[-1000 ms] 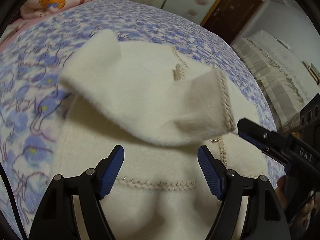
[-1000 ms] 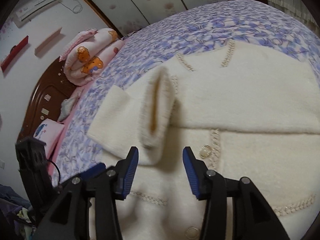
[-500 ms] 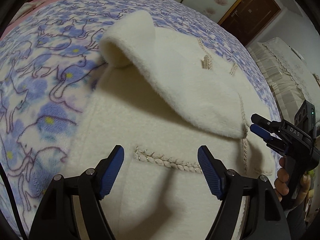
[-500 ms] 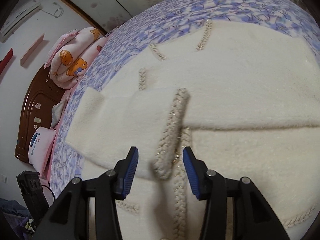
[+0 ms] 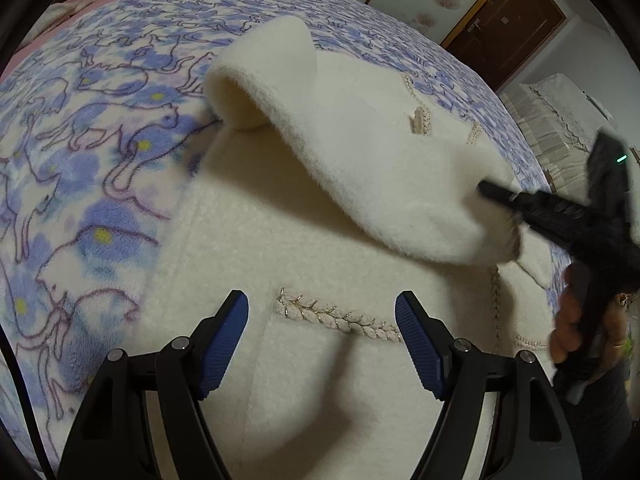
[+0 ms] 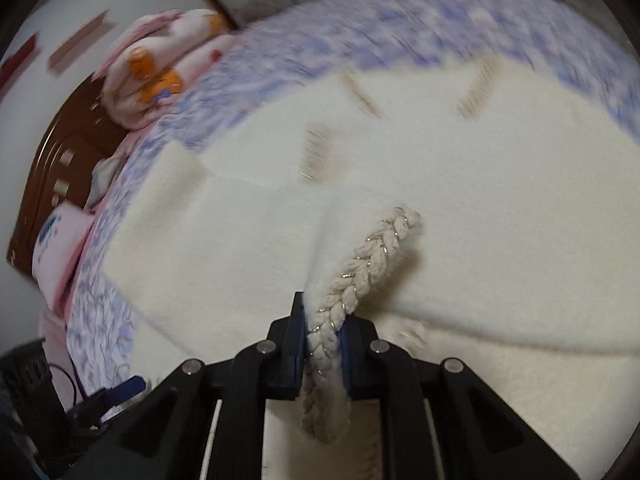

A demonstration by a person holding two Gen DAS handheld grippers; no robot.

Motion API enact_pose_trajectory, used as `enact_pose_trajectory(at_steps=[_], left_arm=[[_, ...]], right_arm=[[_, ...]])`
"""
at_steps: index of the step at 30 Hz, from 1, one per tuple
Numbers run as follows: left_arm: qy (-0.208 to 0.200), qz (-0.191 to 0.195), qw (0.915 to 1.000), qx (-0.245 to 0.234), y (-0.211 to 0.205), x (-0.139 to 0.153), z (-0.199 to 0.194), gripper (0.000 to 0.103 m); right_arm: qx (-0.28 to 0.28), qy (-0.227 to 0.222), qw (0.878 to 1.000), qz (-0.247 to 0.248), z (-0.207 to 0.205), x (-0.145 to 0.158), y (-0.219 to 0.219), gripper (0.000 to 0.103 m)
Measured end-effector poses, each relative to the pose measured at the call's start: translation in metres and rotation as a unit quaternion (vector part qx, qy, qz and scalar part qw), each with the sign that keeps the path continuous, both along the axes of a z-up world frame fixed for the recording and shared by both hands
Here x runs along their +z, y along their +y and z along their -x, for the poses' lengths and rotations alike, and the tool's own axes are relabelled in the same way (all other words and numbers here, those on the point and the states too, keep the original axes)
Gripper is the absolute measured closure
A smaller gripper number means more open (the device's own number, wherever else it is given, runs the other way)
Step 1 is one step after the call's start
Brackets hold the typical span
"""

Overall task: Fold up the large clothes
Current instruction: 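Lay the braided cuff onto the cardigan body with the right gripper and open it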

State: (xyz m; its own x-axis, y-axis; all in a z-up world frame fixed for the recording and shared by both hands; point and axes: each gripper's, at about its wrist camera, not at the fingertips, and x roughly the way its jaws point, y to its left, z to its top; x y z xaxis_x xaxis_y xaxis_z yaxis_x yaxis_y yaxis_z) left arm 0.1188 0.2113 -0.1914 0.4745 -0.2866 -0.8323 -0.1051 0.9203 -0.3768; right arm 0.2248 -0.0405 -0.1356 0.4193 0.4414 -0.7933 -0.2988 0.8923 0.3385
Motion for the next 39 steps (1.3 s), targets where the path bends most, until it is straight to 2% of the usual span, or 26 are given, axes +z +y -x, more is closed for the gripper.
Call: enact_pose_trajectory(at_steps=[2, 5, 8, 11, 12, 14, 16, 18, 20, 22, 25, 28, 31, 33, 34, 35, 36, 37, 38, 39], left_arm=[[-0.006, -0.004, 1.0, 0.0, -0.001, 0.004, -0.002, 0.028], [-0.017, -0.004, 0.9998, 0.002, -0.001, 0.011, -0.006, 0.028], [-0.028, 0.0, 0.9996, 0.001, -0.002, 0.017, -0.008, 0.028], [-0.032, -0.007, 0.9994, -0.008, -0.004, 0.021, -0.014, 0.028], [-0.033, -0.014, 0.9993, -0.012, -0.005, 0.022, -0.018, 0.028], [-0.032, -0.025, 0.999, -0.016, -0.005, 0.025, -0.029, 0.028], [-0.035, -0.034, 0.9987, -0.012, -0.001, 0.028, -0.042, 0.028], [-0.035, -0.041, 0.9985, -0.002, 0.004, 0.028, -0.061, 0.028], [-0.028, -0.042, 0.9987, 0.007, 0.011, 0.024, -0.082, 0.028], [-0.013, -0.044, 0.9988, 0.018, 0.019, 0.016, -0.105, 0.028], [0.009, -0.028, 0.9986, 0.043, 0.034, 0.0, -0.133, 0.028], [0.032, -0.007, 0.9987, 0.038, 0.036, -0.014, -0.152, 0.028], [0.033, -0.024, 0.999, 0.017, 0.027, -0.021, -0.163, 0.028], [0.037, -0.033, 0.9986, 0.015, 0.024, -0.025, -0.168, 0.028], [0.037, -0.039, 0.9984, 0.016, 0.023, -0.026, -0.17, 0.034], [0.035, -0.044, 0.9982, 0.019, 0.024, -0.025, -0.171, 0.053], [0.036, -0.05, 0.9978, 0.024, 0.027, -0.025, -0.172, 0.067], [0.04, -0.047, 0.9977, 0.029, 0.03, -0.024, -0.173, 0.071], [0.041, -0.032, 0.9979, 0.04, 0.037, -0.024, -0.172, 0.08], [0.041, -0.019, 0.998, 0.045, 0.043, -0.024, -0.171, 0.082]], right_arm=[[0.008, -0.046, 0.999, -0.011, 0.003, 0.038, 0.006, 0.09], [-0.016, -0.115, 0.993, -0.01, -0.004, 0.089, -0.005, 0.09], [-0.07, -0.142, 0.987, 0.011, -0.021, 0.109, -0.036, 0.089], [-0.137, -0.092, 0.985, 0.044, -0.041, 0.088, -0.081, 0.081], [-0.155, -0.054, 0.984, 0.07, -0.049, 0.069, -0.096, 0.071], [-0.176, 0.001, 0.978, 0.11, -0.052, 0.033, -0.117, 0.062], [-0.175, 0.041, 0.978, 0.108, -0.048, 0.005, -0.134, 0.062], [-0.175, 0.064, 0.98, 0.069, -0.04, -0.011, -0.15, 0.062], [-0.18, 0.077, 0.98, 0.029, -0.034, -0.02, -0.165, 0.062], [-0.186, 0.079, 0.979, 0.008, -0.027, -0.022, -0.174, 0.062], [-0.181, 0.079, 0.98, 0.002, -0.024, -0.029, -0.178, 0.062], [-0.166, 0.078, 0.983, -0.008, -0.026, -0.034, -0.17, 0.061], [-0.155, 0.076, 0.985, -0.018, -0.033, -0.037, -0.159, 0.061], [-0.158, 0.07, 0.985, 0.0, -0.037, -0.04, -0.151, 0.059], [-0.155, 0.068, 0.985, 0.019, -0.04, -0.043, -0.146, 0.06], [-0.151, 0.066, 0.986, 0.035, -0.04, -0.045, -0.144, 0.066], [-0.147, 0.059, 0.986, 0.057, -0.04, -0.045, -0.14, 0.08], [-0.144, 0.05, 0.986, 0.072, -0.038, -0.043, -0.137, 0.087], [-0.144, 0.046, 0.986, 0.064, -0.034, -0.039, -0.139, 0.088], [-0.149, 0.043, 0.987, 0.04, -0.027, -0.032, -0.145, 0.089]])
